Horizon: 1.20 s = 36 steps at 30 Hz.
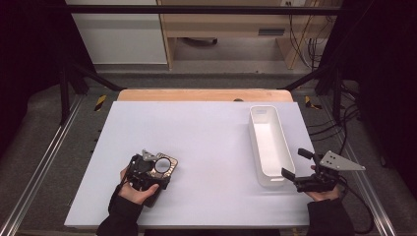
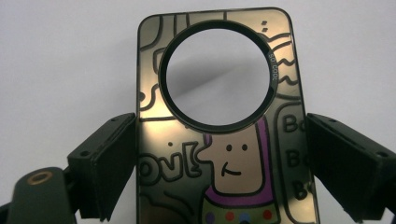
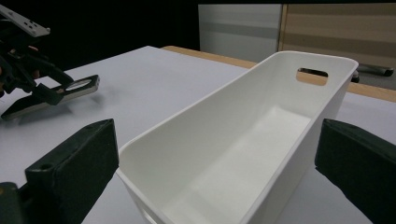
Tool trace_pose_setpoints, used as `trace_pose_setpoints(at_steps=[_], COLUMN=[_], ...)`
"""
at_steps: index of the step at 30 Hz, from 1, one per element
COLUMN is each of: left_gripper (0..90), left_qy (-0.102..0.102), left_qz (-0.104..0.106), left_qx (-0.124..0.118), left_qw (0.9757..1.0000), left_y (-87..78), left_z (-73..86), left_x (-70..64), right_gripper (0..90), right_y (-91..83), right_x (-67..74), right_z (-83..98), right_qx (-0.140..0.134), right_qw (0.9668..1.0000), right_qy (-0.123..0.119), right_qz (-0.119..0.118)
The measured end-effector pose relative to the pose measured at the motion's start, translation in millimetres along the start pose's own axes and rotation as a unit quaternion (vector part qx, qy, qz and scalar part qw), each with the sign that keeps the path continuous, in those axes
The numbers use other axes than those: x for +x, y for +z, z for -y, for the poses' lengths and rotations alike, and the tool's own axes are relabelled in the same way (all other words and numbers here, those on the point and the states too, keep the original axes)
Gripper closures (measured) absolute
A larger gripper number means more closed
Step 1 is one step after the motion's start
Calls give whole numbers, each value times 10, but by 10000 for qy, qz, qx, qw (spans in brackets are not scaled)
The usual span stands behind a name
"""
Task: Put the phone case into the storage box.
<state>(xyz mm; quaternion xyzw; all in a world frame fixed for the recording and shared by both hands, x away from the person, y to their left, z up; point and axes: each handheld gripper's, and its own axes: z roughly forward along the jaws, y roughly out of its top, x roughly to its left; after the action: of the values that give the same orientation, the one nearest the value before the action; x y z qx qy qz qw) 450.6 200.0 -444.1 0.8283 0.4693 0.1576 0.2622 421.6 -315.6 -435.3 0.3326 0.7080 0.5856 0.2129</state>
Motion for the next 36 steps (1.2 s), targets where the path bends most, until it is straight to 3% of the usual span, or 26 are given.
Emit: trace_pose_setpoints(at_steps=[23, 36], left_gripper=[111, 112], left_qy=[279, 446], left_qz=[265, 499], left_qx=[-510, -741], left_qw=[9980, 9950], left_y=[-269, -398], left_z=[-78, -118], left_x=[-142, -231], right_gripper=[2, 2], right_y=[2, 8], right_x=[16, 63], right_z=[-15, -53], right_qx=[9, 4], right_qw=[10000, 9999], right_qy=[-22, -98], right_qz=[-31, -96])
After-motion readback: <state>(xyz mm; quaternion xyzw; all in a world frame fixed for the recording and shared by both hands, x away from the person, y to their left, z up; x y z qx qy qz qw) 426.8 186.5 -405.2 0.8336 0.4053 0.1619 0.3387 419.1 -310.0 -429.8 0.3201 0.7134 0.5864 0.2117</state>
